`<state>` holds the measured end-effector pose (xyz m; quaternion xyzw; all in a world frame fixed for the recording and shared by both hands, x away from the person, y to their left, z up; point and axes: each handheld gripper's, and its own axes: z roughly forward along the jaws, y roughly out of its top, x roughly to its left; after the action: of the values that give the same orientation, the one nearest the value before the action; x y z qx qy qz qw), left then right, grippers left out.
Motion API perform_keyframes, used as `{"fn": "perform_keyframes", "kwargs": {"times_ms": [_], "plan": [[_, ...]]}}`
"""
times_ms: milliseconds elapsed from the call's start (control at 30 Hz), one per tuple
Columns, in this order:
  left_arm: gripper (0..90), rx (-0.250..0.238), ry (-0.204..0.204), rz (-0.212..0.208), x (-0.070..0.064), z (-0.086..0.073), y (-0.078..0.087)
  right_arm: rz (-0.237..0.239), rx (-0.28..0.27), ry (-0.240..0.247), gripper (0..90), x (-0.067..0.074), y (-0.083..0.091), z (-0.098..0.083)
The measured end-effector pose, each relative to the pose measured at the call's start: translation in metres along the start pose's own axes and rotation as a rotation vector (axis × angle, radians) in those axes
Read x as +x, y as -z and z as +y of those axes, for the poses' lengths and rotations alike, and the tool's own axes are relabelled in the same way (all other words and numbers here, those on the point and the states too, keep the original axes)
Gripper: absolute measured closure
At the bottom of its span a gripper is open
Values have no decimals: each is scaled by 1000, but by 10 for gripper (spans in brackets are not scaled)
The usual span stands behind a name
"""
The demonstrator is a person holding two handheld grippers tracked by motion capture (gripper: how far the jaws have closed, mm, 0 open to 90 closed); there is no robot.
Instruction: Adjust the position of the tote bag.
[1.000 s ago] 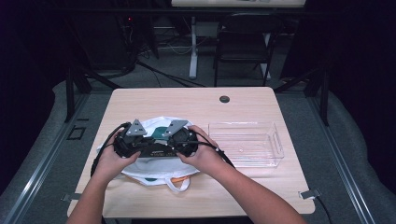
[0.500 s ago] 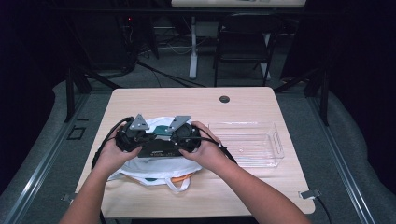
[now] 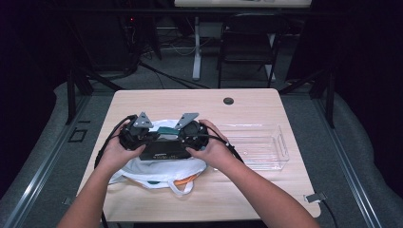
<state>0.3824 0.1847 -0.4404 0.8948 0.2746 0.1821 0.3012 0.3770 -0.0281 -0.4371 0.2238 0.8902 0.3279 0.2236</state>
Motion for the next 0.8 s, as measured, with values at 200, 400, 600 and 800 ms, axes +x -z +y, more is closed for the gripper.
{"fn": "perform_keyframes", "kwargs": {"times_ms": [200,400,600,800], "plan": [[859,-2,6,8,2,1,-3,-14,14,9,707,-1,-2,-1],[856,-7,17,15,5,2,-4,-28,31,19,763,-2,-4,0],[857,-9,22,27,6,3,-8,-51,50,36,787,-3,-8,2],[858,-3,27,25,8,5,-11,-82,55,52,806,-2,-12,3]]}}
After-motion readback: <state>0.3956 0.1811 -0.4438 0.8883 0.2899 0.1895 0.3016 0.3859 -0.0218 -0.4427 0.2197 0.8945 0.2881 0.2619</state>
